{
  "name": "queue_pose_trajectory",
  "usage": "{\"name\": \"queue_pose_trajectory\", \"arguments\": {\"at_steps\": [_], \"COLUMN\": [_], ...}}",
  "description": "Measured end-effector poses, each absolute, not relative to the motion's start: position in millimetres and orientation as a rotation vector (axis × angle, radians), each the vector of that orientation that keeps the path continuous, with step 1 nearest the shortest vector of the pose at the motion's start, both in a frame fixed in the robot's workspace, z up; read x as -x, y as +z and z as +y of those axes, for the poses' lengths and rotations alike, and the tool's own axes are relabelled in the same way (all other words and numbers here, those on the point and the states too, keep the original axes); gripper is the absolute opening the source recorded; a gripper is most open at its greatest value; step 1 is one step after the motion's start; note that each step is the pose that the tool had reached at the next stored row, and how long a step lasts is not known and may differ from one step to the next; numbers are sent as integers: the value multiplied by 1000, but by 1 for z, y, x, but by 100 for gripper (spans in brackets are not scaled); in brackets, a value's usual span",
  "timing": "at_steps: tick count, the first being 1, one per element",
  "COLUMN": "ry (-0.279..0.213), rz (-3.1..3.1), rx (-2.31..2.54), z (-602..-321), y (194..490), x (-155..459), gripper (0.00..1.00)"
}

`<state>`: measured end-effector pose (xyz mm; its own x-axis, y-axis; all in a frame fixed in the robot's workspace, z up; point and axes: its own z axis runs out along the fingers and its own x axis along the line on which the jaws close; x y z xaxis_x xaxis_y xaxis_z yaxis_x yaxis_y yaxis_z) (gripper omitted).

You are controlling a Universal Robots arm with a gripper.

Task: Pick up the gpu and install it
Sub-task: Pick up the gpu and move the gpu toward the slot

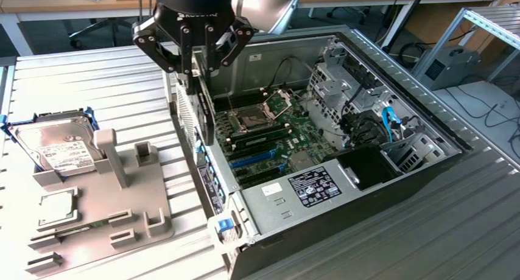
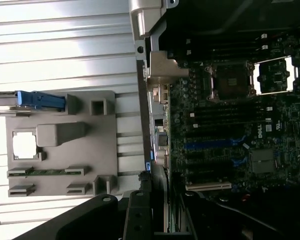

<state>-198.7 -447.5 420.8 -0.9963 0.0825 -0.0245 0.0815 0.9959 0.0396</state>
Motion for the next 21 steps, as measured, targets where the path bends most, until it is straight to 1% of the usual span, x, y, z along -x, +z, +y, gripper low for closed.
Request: {"name": "queue_pose_trajectory", "arguments": {"at_steps": [21], "ry": [60], "rz": [3112], "rx": [-128], "z": [-447], "y": [421], "x": [175], "gripper": [27]}}
